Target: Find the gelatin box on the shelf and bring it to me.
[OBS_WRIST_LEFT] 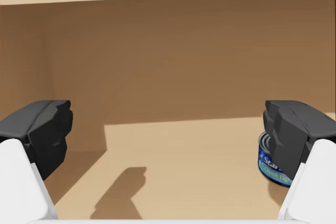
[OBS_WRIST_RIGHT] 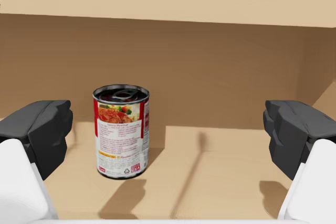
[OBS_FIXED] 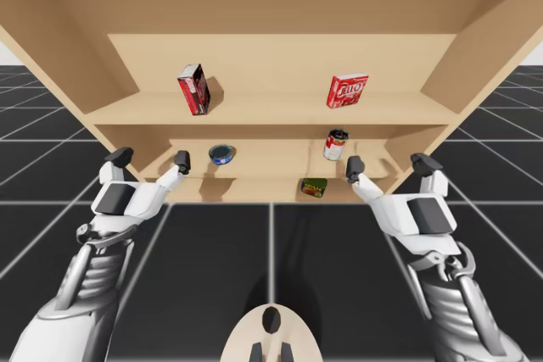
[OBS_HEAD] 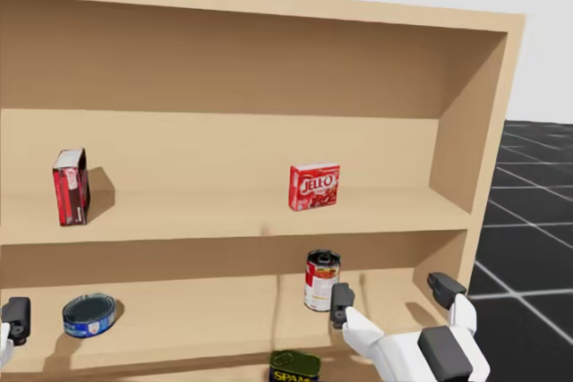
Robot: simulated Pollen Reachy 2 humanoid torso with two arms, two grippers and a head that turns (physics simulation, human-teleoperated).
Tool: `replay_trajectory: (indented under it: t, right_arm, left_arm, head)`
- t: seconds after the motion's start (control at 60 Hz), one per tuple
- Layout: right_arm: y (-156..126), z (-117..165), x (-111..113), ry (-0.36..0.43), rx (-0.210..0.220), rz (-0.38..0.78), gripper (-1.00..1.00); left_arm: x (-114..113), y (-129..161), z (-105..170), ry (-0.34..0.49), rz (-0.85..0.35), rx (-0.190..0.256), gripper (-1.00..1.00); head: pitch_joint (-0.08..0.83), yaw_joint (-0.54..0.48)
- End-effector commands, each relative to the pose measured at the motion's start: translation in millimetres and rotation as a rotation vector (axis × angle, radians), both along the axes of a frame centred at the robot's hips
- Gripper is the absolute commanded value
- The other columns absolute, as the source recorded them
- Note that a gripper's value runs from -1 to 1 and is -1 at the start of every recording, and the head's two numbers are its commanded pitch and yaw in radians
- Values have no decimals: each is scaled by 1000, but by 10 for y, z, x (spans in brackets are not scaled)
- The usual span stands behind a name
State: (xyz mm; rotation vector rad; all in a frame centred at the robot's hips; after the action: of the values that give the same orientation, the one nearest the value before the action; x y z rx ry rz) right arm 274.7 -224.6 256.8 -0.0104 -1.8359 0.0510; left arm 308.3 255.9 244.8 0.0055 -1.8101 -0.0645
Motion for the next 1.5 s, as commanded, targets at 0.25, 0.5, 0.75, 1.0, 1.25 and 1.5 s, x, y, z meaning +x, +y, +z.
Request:
replay_trajectory:
  t: [0.25, 0.5, 0.75, 1.0, 1.25, 1.5]
  right_arm:
    - [102, 409, -359, -5, 34, 119, -1000]
    - [229, 1114, -611, -33, -9, 183, -1000]
    - [323, 1464, -347, 4, -8, 218, -1000]
    - [464, 1472, 238, 124, 18, 257, -1000]
    - [476, 1369, 662, 227, 66, 209, -1000]
    - [446, 1276, 905, 274, 65, 134, -1000]
  left_arm:
    - [0, -6, -4, 4, 1, -11, -1000]
    - [-3, 5, 2, 6, 1, -18, -1000]
    - [2, 10, -1, 6, 1, -18, -1000]
    - [13, 37, 4, 6, 5, -24, -1000]
    - [15, 49, 4, 13, 7, -27, -1000]
    - [16, 52, 4, 15, 7, -29, -1000]
  head:
    - [153, -270]
    - [160, -263]
    - [158, -262]
    - [163, -256]
    - [170, -255]
    - [178, -251]
